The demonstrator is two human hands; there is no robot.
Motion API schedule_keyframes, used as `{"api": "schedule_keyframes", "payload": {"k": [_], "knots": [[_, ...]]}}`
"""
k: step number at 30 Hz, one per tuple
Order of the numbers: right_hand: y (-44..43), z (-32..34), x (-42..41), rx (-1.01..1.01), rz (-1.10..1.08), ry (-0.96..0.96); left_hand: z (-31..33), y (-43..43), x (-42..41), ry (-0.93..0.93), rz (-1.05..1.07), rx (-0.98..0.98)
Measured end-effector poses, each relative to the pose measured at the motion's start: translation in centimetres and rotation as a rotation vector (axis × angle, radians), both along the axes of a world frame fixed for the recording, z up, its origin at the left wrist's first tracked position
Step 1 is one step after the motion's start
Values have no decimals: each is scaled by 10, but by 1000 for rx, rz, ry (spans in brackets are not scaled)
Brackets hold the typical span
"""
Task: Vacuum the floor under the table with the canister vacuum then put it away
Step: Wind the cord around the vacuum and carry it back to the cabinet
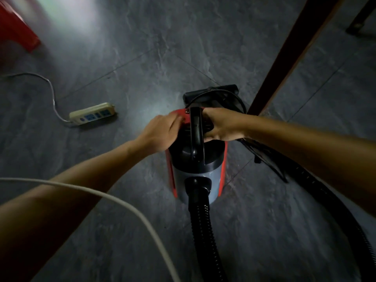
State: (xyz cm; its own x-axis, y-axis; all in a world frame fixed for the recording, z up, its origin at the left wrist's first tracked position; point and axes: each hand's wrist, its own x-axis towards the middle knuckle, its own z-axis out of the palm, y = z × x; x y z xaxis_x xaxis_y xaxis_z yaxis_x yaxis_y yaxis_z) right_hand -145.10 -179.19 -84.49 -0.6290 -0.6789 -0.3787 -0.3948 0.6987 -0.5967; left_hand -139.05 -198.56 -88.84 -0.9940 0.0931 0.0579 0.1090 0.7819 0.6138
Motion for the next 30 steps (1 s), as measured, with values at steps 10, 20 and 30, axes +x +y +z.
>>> {"api": "schedule_keyframes", "payload": {"k": [10,20,30], "knots": [[-5,2,3,-50,-221,-50,18,6,6,98,-325,-245],[24,18,11,441,146,352,20,1,1,199,-355,-458],[-9,2,8,283,286,686,16,-17,7,213,-286,-399]]}}
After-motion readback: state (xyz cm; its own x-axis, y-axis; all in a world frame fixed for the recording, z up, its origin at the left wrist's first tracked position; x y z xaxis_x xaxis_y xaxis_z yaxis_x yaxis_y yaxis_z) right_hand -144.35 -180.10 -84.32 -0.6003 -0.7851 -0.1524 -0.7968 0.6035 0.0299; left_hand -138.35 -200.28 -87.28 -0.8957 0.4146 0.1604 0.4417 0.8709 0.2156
